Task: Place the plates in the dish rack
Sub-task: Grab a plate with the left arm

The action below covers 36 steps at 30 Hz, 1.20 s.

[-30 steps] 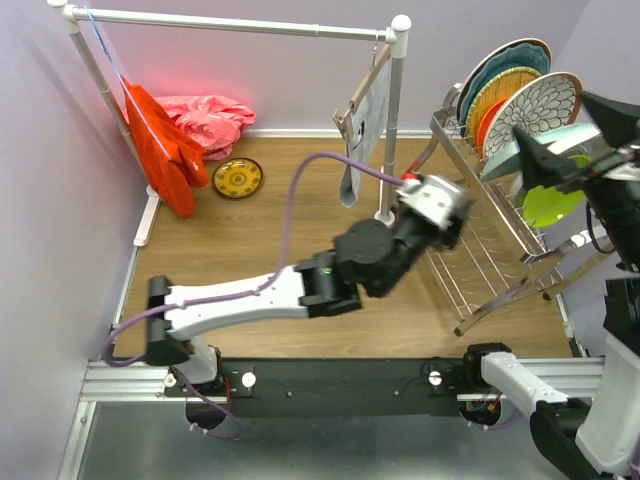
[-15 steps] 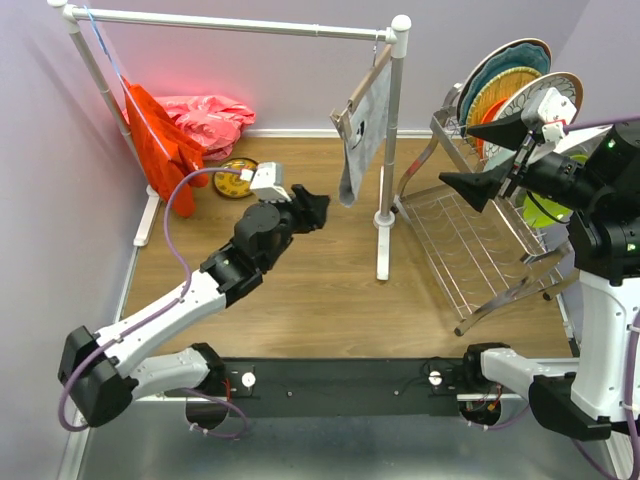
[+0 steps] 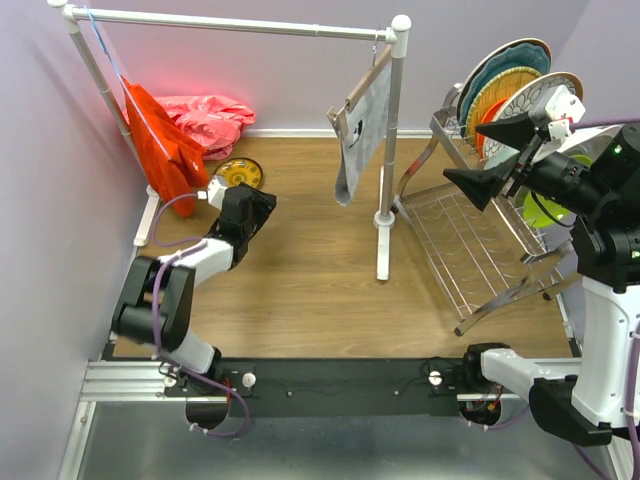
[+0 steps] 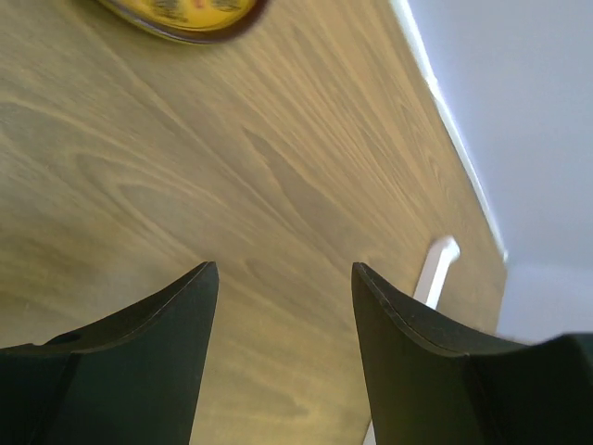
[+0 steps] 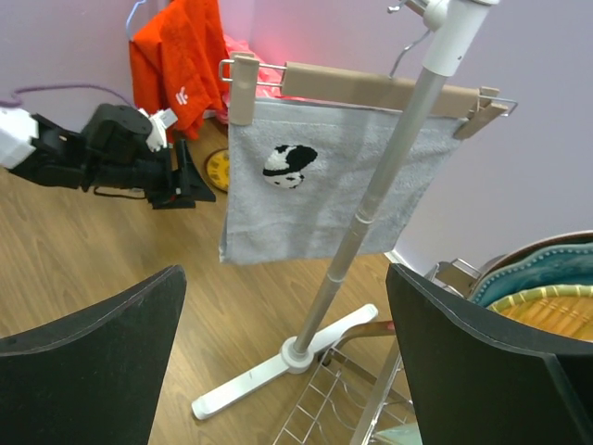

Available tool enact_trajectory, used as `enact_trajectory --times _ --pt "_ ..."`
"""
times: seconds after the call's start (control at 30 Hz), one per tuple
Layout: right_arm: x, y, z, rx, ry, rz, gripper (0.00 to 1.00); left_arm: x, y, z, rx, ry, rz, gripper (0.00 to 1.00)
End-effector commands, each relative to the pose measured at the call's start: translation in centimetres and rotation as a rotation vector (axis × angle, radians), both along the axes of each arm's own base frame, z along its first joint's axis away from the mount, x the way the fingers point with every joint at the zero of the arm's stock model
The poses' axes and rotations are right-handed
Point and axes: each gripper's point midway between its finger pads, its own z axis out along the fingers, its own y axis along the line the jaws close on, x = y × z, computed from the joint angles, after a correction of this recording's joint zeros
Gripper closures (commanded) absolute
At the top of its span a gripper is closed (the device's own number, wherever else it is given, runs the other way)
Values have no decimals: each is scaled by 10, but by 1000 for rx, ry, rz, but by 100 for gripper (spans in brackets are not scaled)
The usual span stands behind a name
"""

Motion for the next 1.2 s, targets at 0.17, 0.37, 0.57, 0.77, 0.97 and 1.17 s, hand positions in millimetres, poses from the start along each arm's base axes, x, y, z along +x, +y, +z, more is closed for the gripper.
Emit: enact_trajectory --times 0.17,0.37,0.57,0.77,0.97,1.17 --pt "-4 -17 13 8 -62 -124 2 77 43 -26 -349 12 336 32" --pt "-3 -24 15 -4 -87 -174 1 102 63 -40 -428 23 409 33" --pt "-1 -33 18 -18 -117 -223 1 120 82 -54 -403 161 524 37" --pt "0 -38 25 -24 -148 -255 0 128 88 -73 -369 321 573 41" --pt "2 -42 27 -30 -162 -280 0 115 85 -81 -372 348 559 40" --pt "2 -43 26 -32 -161 -289 0 108 91 -70 -339 332 544 37"
